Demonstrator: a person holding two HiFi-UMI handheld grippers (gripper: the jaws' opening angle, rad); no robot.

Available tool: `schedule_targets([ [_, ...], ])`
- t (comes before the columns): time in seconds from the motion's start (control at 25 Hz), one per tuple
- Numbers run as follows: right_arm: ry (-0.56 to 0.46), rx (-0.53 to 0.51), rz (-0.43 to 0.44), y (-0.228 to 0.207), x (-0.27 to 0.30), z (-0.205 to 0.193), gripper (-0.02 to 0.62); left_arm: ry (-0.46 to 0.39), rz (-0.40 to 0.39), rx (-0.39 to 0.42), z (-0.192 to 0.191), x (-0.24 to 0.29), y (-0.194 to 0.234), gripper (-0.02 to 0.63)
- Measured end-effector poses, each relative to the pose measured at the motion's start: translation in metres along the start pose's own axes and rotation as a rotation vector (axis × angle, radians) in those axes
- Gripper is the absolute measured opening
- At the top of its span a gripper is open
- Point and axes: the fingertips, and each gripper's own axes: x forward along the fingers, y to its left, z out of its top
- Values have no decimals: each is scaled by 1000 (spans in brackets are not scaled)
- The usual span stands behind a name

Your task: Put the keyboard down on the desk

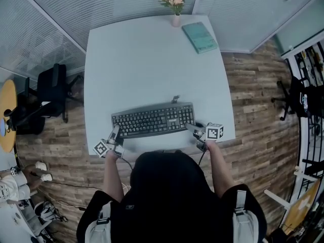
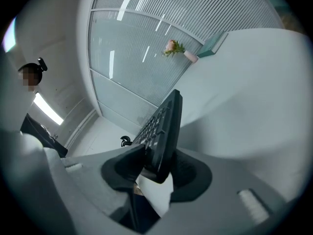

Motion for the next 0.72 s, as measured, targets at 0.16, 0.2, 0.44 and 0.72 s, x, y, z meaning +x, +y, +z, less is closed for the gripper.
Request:
schedule_targets([
  [0.16,5,17,-10,-5,2,-1,155,12,22,16,-1,4,3,117],
  [0.2,4,20,-10,-7,1,-2,156,13,28,19,-1,5,3,117],
  [0.44,15,49,-32,-16,1,-10,167,29,70,44,-8,7,6,124],
  [0.72,28,71,-44,-14,-1,-21,169,58,150,94,-10,-7,17,126],
])
